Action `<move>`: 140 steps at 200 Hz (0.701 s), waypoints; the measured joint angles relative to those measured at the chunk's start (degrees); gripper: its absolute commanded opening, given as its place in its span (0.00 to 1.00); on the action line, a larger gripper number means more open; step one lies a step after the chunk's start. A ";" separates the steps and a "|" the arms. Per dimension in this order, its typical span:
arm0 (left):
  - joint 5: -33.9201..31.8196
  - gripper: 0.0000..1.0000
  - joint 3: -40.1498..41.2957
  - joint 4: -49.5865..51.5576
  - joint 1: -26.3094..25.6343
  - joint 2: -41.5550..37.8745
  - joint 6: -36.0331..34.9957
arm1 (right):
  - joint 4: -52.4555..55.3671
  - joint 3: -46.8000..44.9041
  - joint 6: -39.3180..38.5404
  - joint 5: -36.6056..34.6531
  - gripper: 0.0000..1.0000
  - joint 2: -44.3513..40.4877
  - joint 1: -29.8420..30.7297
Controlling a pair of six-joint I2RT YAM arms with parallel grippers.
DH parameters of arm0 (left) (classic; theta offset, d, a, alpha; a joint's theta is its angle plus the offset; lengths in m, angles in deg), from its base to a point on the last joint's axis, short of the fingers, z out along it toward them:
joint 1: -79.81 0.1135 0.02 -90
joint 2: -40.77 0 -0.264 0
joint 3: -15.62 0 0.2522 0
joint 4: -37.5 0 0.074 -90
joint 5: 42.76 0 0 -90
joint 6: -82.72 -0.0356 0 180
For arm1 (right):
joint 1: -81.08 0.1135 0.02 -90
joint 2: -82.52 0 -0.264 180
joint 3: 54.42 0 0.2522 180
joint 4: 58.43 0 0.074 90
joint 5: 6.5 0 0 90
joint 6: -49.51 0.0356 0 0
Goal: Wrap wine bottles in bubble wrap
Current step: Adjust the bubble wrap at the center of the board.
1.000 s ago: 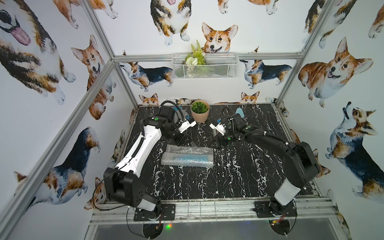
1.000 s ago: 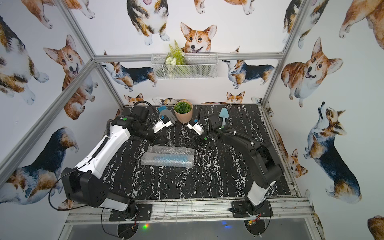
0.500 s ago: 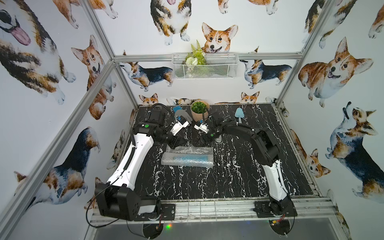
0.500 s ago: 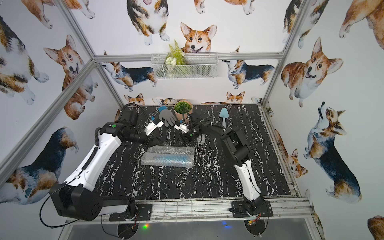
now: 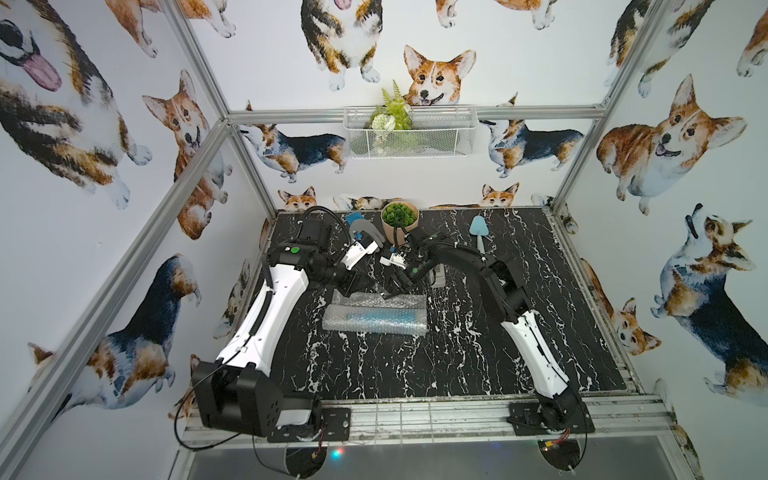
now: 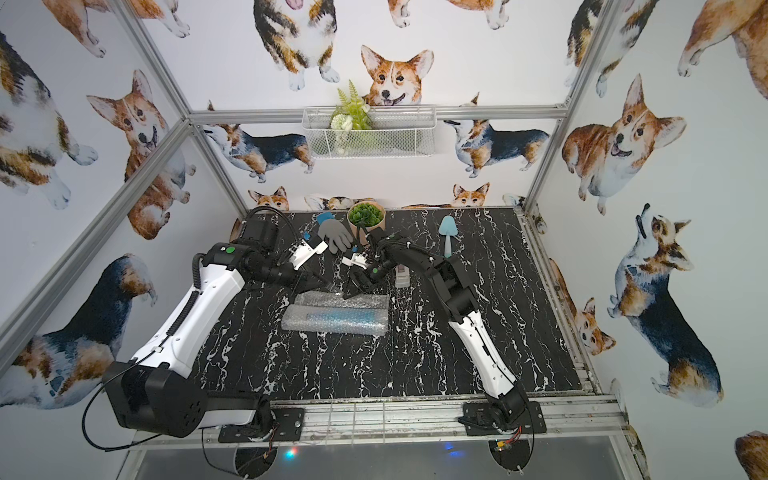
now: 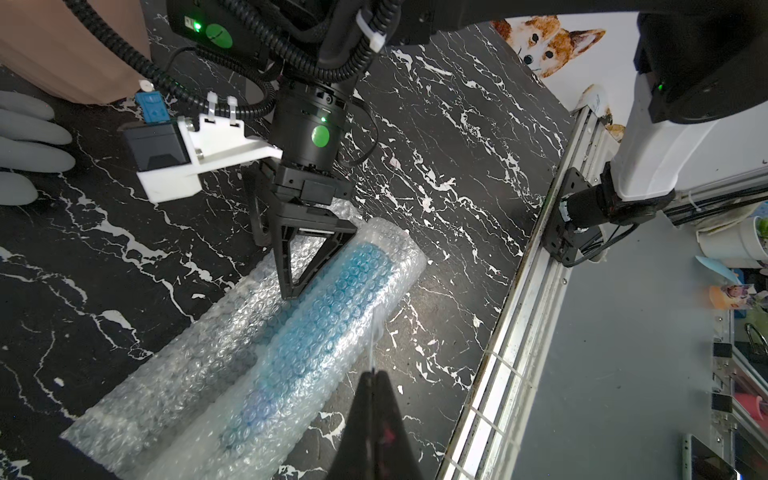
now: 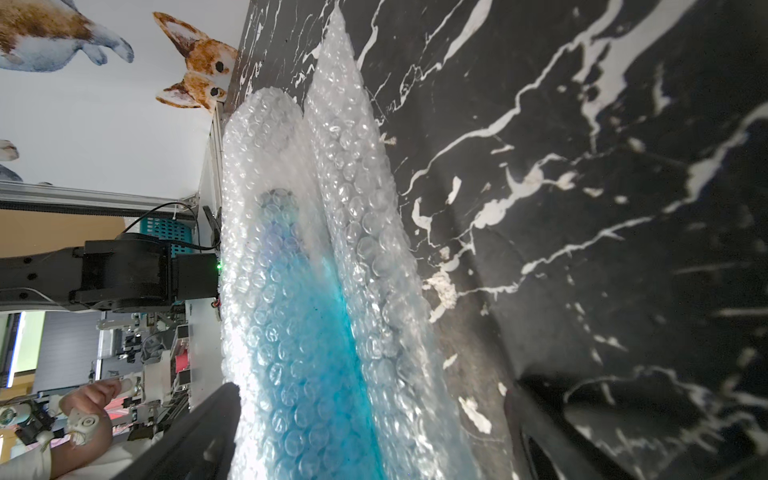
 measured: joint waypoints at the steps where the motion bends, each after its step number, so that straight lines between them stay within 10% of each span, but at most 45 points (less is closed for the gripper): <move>1: 0.00 0.00 0.00 0.00 0.00 0.00 0.00 | 0.37 0.35 -0.20 0.11 1.00 0.20 0.00; 140: -0.02 0.00 0.11 0.02 0.00 0.37 0.02 | 14.64 5.46 -9.03 2.01 0.88 0.31 2.32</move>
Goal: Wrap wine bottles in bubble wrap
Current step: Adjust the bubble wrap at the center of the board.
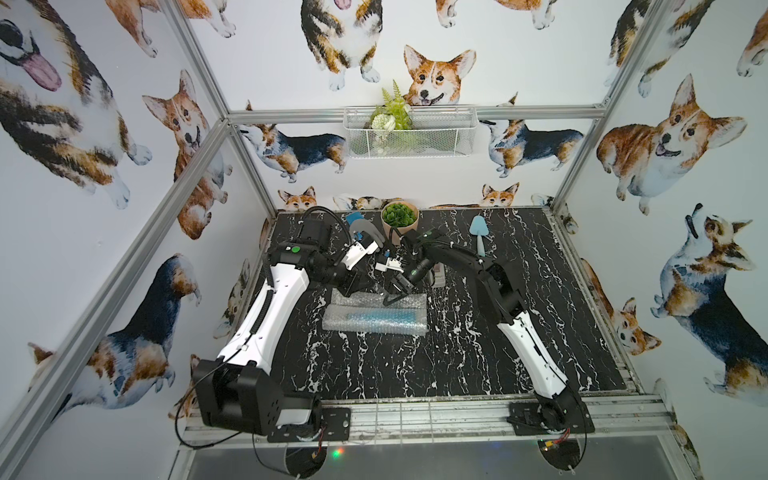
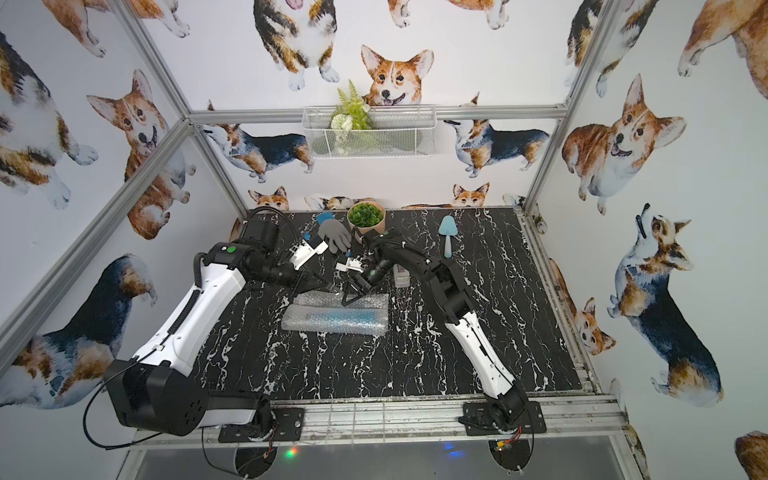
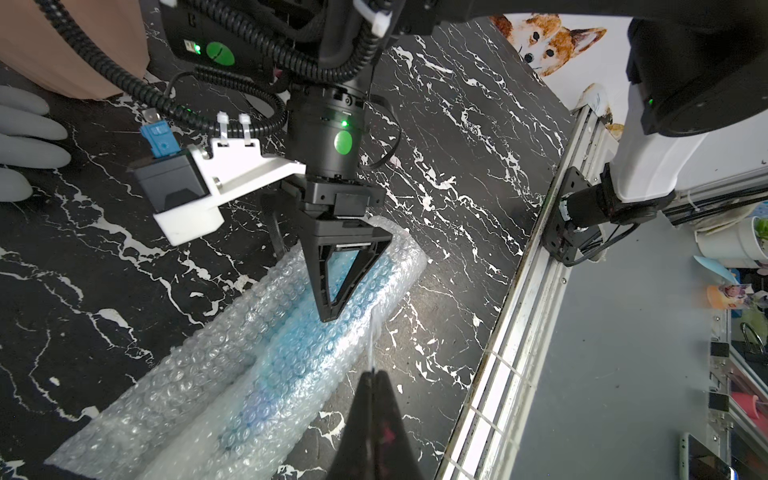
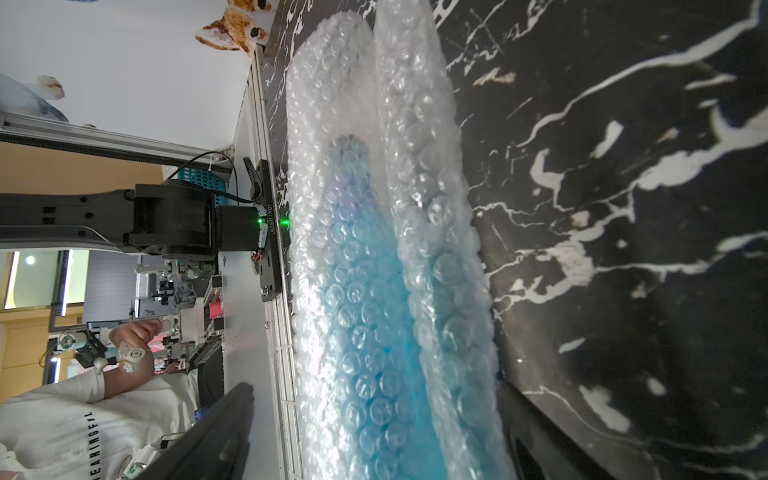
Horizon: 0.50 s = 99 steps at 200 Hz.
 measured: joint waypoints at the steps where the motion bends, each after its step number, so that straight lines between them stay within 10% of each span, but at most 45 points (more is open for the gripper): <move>1: 0.00 0.00 0.00 0.00 0.00 0.00 0.00 | -0.09 -0.15 0.00 -0.15 0.88 -0.13 0.07; 99: -1.90 0.00 -0.87 0.26 0.17 -1.36 0.42 | -9.29 -14.51 1.27 -9.29 0.83 -10.82 3.34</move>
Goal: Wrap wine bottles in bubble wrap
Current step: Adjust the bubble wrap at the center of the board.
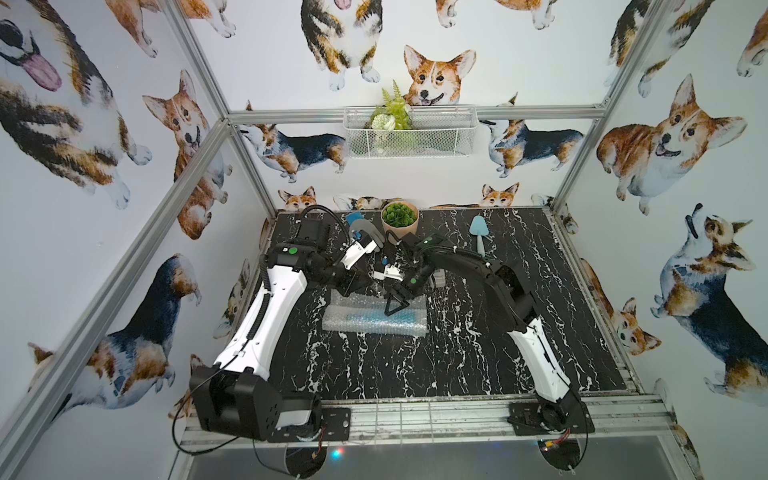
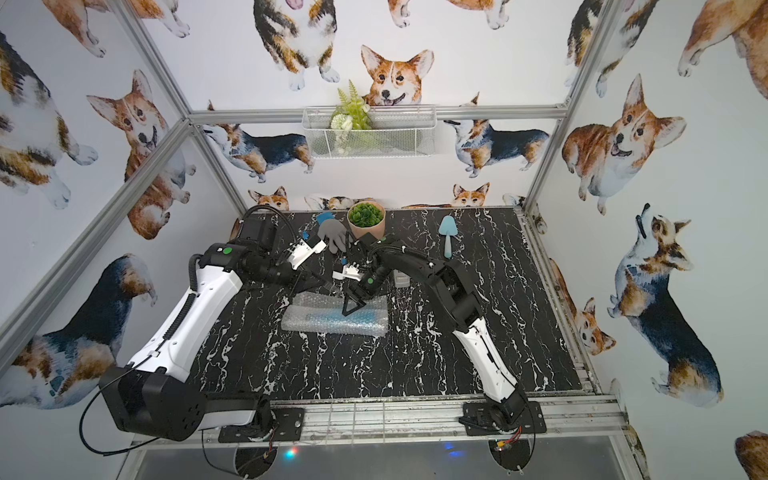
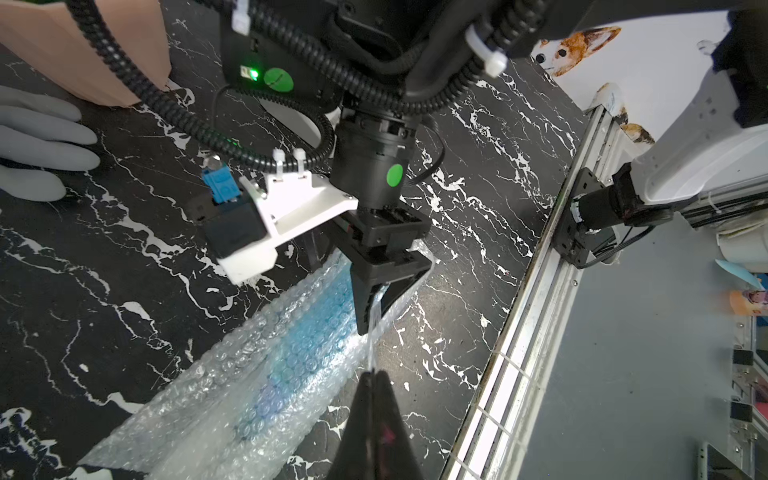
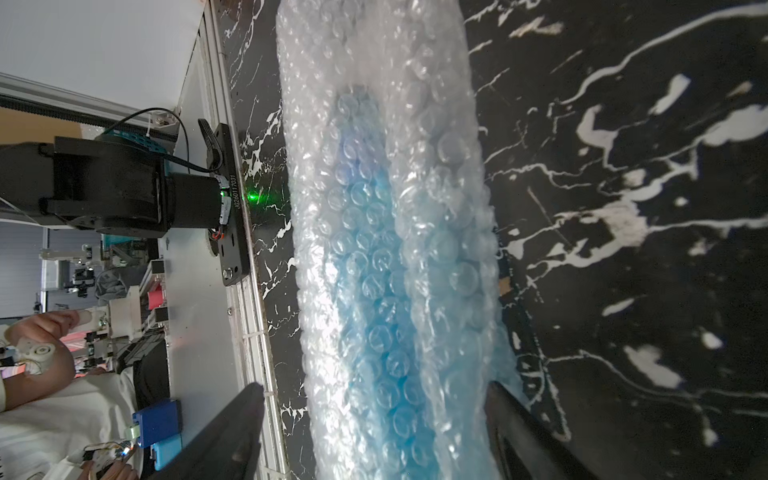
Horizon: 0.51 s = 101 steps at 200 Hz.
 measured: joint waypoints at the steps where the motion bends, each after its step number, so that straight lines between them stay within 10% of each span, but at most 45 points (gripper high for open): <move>1: -0.07 0.00 -0.09 0.04 0.07 0.00 0.02 | -0.35 -0.44 0.07 -0.22 0.83 -0.35 0.11; 101: -1.18 0.00 -1.66 0.35 1.27 -0.31 1.07 | -16.85 -16.61 1.29 -14.60 0.89 -11.34 4.74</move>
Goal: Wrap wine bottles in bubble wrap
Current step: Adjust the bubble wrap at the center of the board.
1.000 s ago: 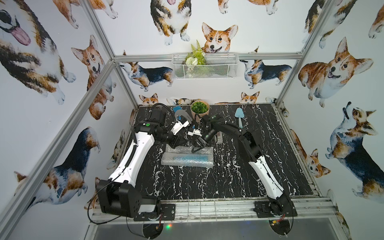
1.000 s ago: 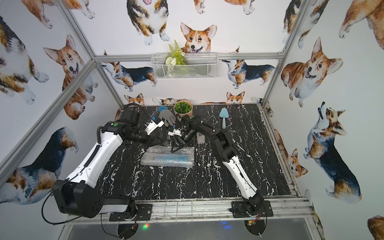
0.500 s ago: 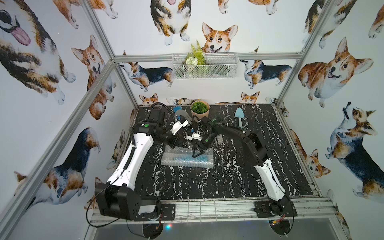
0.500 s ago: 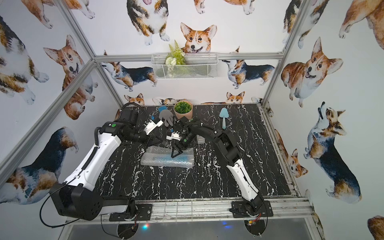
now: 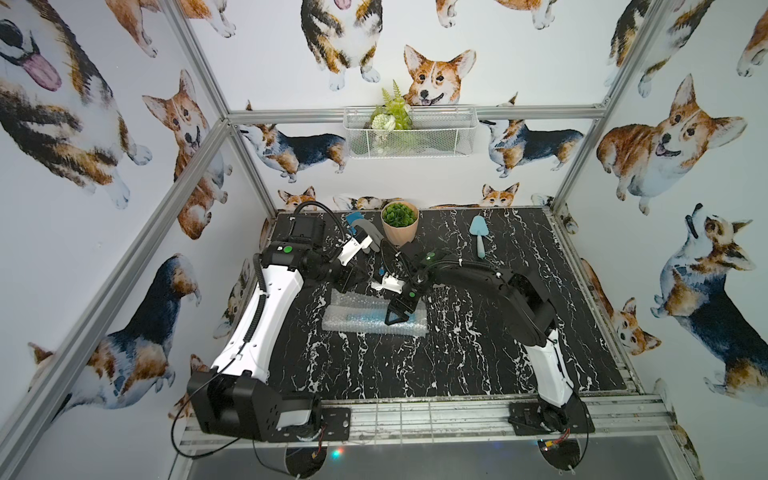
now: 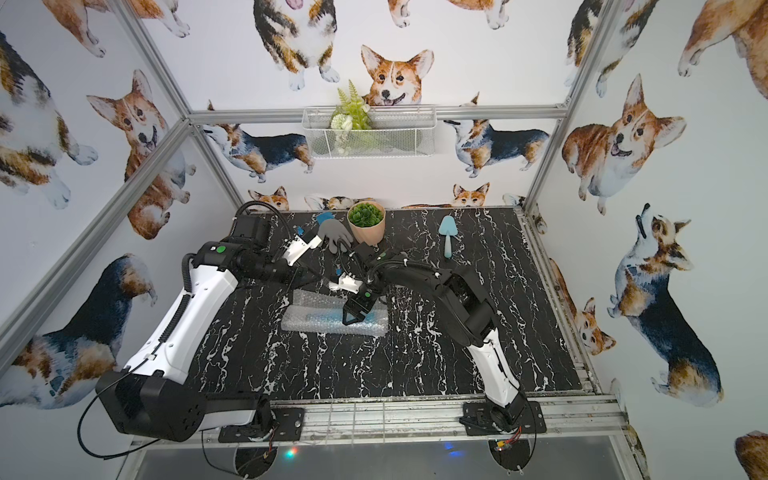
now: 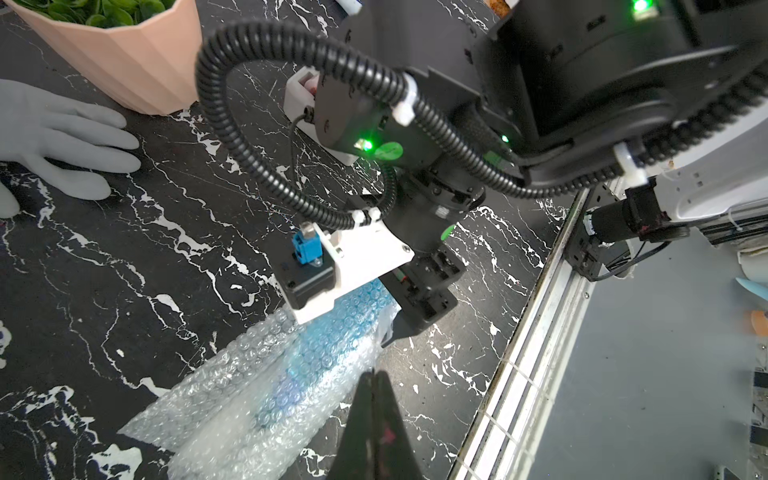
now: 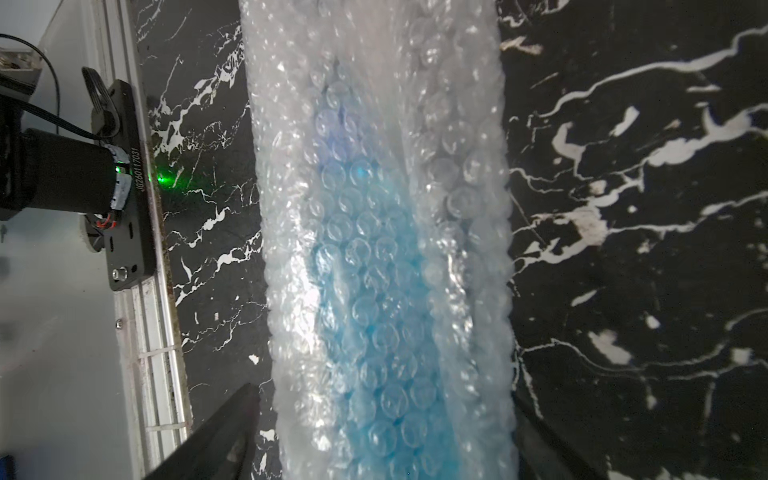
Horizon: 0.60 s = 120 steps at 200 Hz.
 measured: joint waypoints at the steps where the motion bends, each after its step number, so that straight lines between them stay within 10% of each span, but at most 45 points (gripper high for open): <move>1: 0.00 0.00 0.00 0.00 0.02 0.00 -0.02 | -0.17 -0.13 -0.02 -0.17 0.89 -0.09 0.07; 120: -3.10 0.00 -0.02 0.74 4.63 -3.28 0.52 | -14.82 -14.67 -4.63 -11.15 0.81 -8.28 4.09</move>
